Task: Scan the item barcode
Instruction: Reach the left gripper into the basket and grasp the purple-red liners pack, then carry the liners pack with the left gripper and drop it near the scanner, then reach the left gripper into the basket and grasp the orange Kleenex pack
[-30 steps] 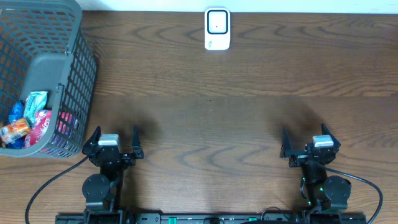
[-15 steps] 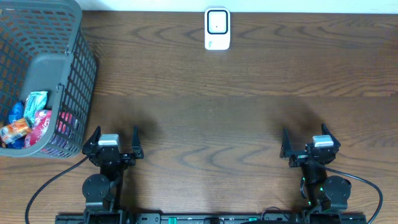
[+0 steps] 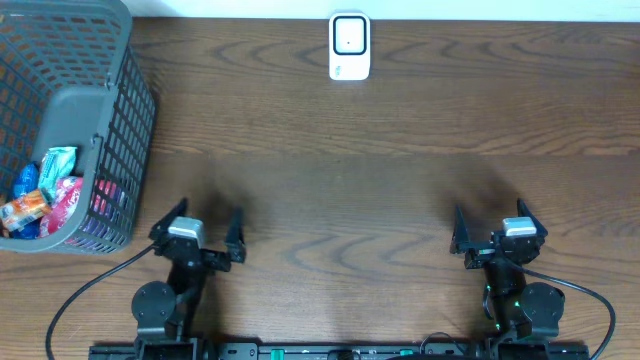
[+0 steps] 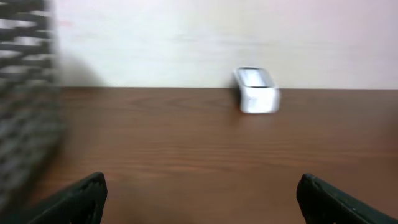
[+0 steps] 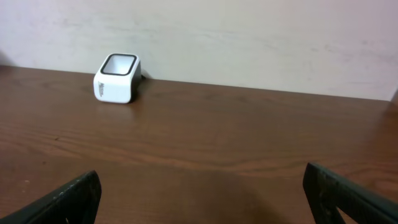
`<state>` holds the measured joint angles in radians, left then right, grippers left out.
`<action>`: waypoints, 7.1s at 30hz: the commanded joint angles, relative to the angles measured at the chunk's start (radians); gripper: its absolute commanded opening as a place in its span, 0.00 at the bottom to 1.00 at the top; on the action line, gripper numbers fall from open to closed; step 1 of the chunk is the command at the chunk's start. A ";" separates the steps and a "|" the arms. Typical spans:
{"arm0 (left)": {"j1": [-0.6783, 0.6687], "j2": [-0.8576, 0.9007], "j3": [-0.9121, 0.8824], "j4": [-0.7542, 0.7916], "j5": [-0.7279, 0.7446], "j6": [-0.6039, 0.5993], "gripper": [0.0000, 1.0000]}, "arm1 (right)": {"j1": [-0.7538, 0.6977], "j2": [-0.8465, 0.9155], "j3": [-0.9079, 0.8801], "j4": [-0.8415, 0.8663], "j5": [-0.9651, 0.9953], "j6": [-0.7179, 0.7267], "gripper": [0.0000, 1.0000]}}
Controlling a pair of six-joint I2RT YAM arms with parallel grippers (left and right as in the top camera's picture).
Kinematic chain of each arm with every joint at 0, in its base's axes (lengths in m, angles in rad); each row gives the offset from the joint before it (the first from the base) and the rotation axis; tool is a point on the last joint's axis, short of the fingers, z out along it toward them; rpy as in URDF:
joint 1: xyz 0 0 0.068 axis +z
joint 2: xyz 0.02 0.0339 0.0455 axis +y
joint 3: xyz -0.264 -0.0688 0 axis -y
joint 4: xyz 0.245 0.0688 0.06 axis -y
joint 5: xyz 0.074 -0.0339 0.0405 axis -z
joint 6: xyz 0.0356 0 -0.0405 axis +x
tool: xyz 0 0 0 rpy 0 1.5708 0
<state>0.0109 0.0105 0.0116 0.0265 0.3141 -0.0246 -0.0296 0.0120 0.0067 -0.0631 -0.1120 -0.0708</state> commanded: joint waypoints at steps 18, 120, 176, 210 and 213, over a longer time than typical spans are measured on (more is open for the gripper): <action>-0.001 0.126 0.301 0.398 0.097 0.016 0.98 | -0.003 -0.003 0.000 -0.004 -0.006 -0.013 0.99; 0.483 2.164 1.815 -1.396 -0.474 -0.508 0.08 | -0.003 -0.003 0.000 -0.004 -0.005 -0.013 0.99; -0.612 2.107 2.222 -1.314 -0.218 -0.174 0.07 | -0.003 -0.003 0.000 -0.004 -0.005 -0.013 0.99; -0.182 1.719 2.253 -1.177 -0.497 -0.265 0.79 | -0.003 -0.003 0.000 -0.004 -0.006 -0.013 0.99; -0.014 1.682 2.252 -1.181 -0.618 -0.265 0.79 | -0.003 -0.003 0.000 -0.004 -0.005 -0.013 0.99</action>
<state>-0.1135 1.6875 2.2639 -1.1442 -0.1116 -0.2886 -0.0296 0.0128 0.0067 -0.0631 -0.1123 -0.0711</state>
